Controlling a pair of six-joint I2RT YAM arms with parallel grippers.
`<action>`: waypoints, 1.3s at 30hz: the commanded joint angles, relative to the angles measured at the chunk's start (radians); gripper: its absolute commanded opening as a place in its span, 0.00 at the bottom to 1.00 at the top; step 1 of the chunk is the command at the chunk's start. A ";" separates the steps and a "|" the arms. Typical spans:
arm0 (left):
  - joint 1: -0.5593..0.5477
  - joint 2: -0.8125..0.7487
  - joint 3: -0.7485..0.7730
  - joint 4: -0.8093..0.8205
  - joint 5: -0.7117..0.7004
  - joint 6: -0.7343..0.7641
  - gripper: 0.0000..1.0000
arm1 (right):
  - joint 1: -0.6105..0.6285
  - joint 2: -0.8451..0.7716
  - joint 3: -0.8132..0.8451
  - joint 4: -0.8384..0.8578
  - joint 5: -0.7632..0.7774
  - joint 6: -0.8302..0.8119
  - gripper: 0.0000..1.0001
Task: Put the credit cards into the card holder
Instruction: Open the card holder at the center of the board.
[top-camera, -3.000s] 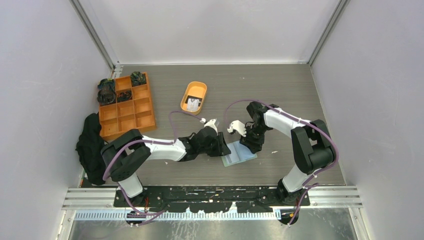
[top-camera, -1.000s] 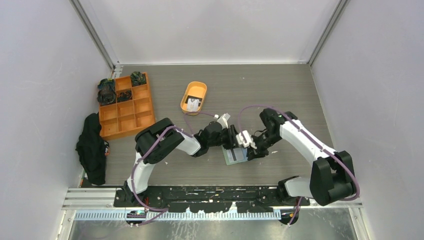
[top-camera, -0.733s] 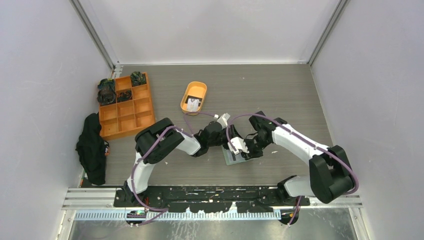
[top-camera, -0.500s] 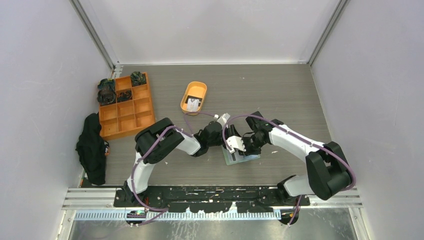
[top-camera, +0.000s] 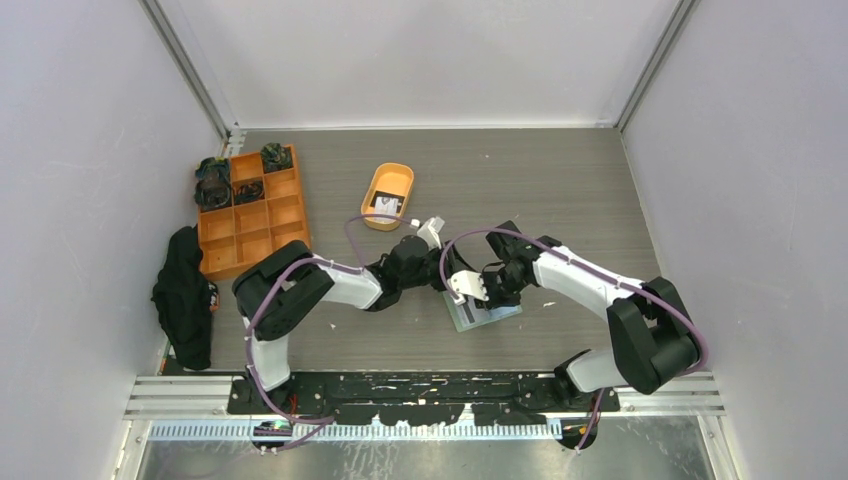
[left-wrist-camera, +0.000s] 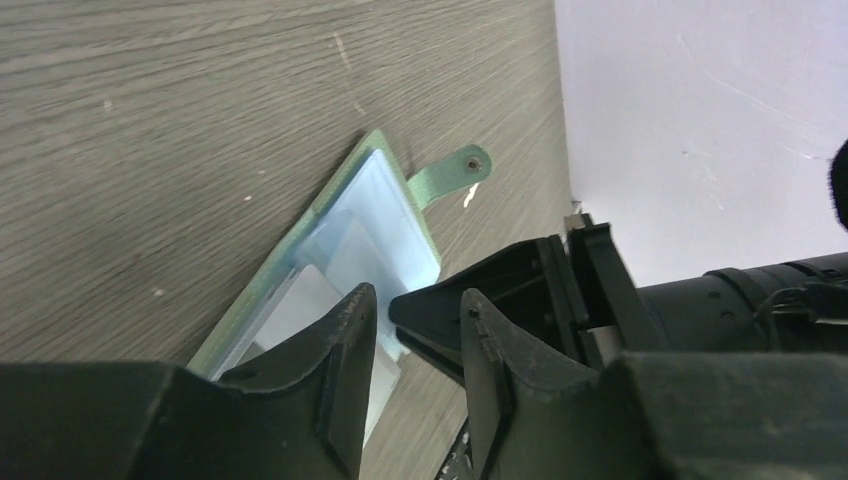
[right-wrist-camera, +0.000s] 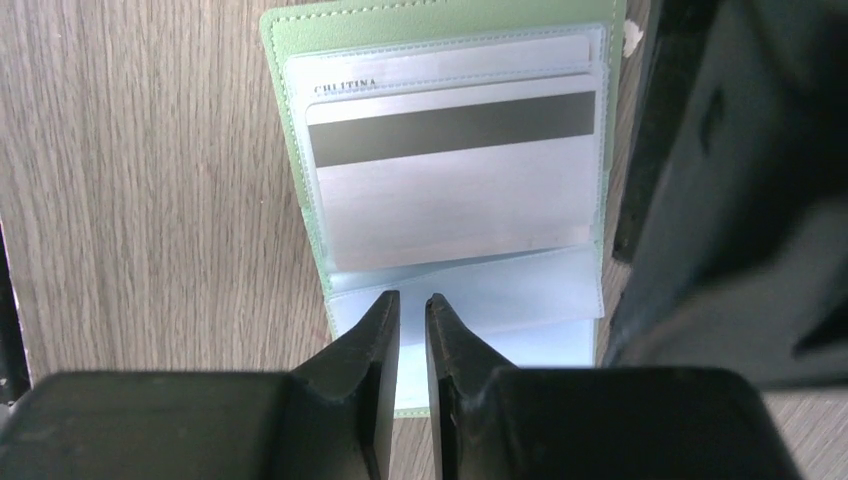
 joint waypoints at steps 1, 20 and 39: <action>-0.002 -0.063 -0.028 -0.032 -0.026 0.045 0.36 | -0.007 -0.007 0.036 -0.021 0.005 0.035 0.22; -0.022 -0.023 0.044 -0.205 -0.046 0.084 0.22 | -0.048 -0.059 0.048 -0.042 -0.054 0.049 0.22; -0.056 0.202 0.357 -0.271 0.064 0.080 0.23 | -0.321 -0.248 0.125 -0.171 -0.412 0.137 0.32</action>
